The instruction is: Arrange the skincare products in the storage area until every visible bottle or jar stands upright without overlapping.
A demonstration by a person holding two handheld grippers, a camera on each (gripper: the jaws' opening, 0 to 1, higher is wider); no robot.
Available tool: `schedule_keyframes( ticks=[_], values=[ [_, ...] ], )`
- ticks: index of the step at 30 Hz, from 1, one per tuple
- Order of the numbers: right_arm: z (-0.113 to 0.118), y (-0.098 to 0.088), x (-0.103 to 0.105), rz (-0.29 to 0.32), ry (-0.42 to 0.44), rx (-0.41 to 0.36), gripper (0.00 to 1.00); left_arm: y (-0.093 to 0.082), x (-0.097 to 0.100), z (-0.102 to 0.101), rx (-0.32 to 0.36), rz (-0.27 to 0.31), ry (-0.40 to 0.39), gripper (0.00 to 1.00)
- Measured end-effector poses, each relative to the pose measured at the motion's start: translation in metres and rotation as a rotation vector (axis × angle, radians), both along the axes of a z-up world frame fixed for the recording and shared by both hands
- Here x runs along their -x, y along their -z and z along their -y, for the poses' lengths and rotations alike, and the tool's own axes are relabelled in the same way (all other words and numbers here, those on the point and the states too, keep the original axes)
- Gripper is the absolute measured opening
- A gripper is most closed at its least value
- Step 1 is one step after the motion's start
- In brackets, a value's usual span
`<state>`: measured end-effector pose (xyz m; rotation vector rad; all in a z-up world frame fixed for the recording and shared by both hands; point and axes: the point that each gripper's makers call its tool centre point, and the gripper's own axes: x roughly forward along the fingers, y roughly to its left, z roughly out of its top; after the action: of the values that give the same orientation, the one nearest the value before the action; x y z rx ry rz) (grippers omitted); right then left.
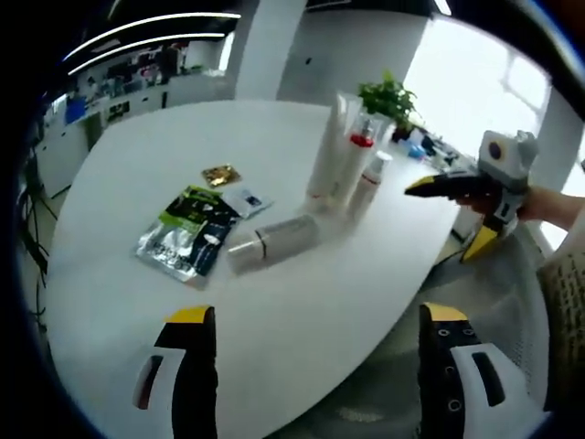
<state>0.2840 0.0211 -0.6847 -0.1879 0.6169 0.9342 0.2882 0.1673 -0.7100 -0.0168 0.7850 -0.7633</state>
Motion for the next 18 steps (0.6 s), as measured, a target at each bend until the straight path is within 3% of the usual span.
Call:
schedule_keyframes(
  ticks=[4,13,18],
  values=[
    [-0.008,0.003,-0.005,0.015,-0.054,0.052,0.8,0.001,-0.002,-0.005,0.004,-0.005,-0.014,0.89],
    [-0.027,0.023,-0.022,0.089,-0.228,0.278,0.72,0.007,-0.004,-0.008,0.021,-0.017,-0.042,0.88],
    [-0.044,0.028,-0.027,0.098,-0.294,0.307,0.71,0.011,-0.002,-0.012,0.028,-0.029,-0.059,0.88]
  ],
)
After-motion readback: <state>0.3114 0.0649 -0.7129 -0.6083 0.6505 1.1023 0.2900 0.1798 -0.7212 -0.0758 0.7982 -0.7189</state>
